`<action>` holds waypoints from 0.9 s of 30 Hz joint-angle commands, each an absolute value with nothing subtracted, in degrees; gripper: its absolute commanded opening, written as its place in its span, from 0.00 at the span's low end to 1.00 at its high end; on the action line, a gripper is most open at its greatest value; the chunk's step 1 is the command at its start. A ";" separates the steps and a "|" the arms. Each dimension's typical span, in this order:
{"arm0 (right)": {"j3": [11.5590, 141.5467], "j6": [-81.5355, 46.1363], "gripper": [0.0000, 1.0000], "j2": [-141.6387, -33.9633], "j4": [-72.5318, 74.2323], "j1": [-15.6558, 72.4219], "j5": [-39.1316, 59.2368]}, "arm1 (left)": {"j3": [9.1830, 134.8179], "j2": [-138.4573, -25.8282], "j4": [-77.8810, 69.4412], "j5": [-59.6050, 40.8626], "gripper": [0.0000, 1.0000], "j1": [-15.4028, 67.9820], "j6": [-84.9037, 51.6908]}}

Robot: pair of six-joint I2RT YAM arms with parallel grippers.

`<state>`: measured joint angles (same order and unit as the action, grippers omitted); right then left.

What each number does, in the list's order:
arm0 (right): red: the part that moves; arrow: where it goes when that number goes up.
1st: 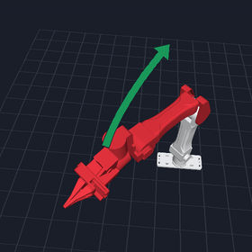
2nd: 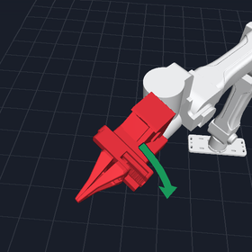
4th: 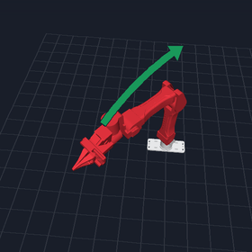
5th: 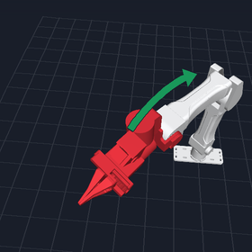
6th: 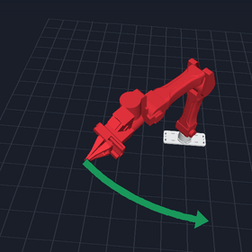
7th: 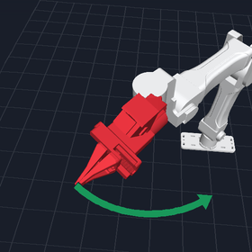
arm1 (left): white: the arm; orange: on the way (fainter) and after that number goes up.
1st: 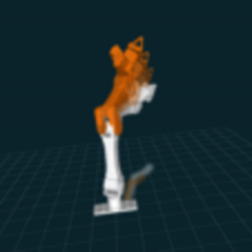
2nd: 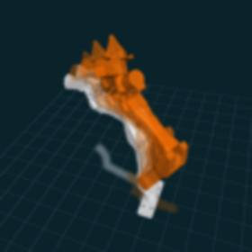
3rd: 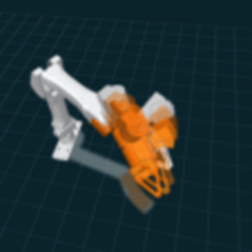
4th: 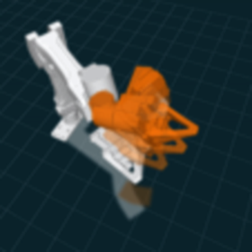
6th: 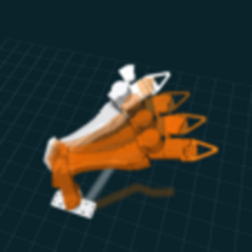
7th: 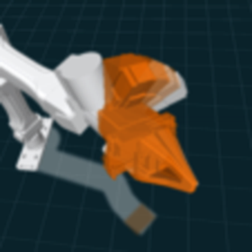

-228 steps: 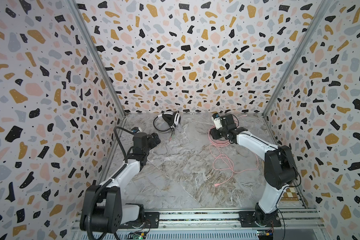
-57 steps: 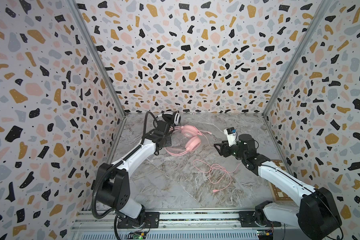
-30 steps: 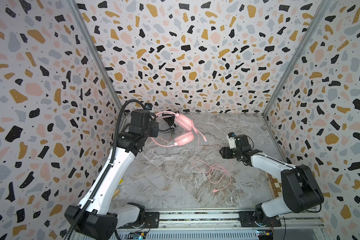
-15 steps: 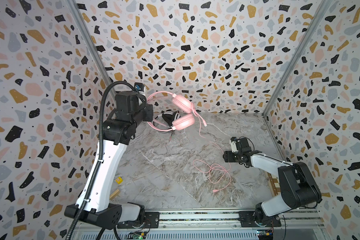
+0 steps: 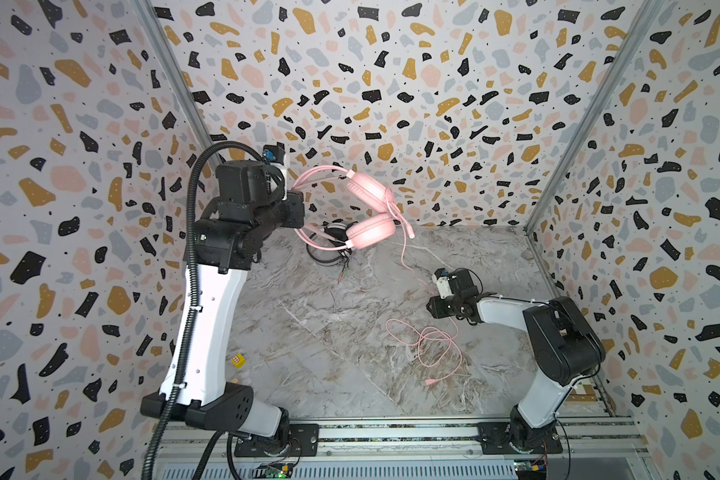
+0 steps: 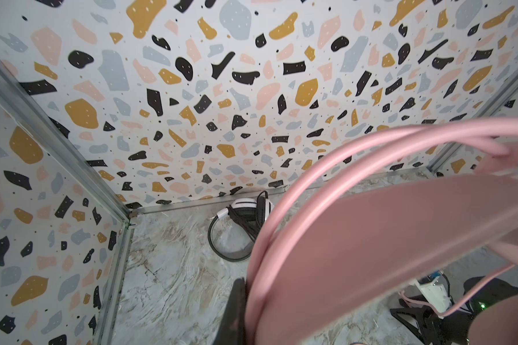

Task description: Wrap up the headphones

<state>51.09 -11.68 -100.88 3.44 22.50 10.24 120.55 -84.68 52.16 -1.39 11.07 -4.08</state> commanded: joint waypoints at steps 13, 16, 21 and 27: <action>49.35 -11.26 0.00 -84.41 -2.76 22.98 13.43 | 118.10 -87.76 42.43 -4.69 0.00 9.05 -12.21; 50.62 -11.84 0.00 -79.87 -7.26 26.22 14.33 | 113.78 -87.96 36.93 -7.22 0.00 9.05 -16.62; 56.12 -12.04 0.00 -79.44 -14.85 32.94 13.73 | 105.43 -88.18 26.50 -14.67 0.00 9.42 -26.41; 68.70 -11.40 0.00 -79.19 -21.77 37.57 13.05 | 97.16 -87.94 24.07 -5.64 0.00 16.38 -23.66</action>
<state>62.15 -11.49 -80.68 -16.71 36.51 13.30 97.95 -89.17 32.12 -7.07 13.34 -22.13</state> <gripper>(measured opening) 0.056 0.064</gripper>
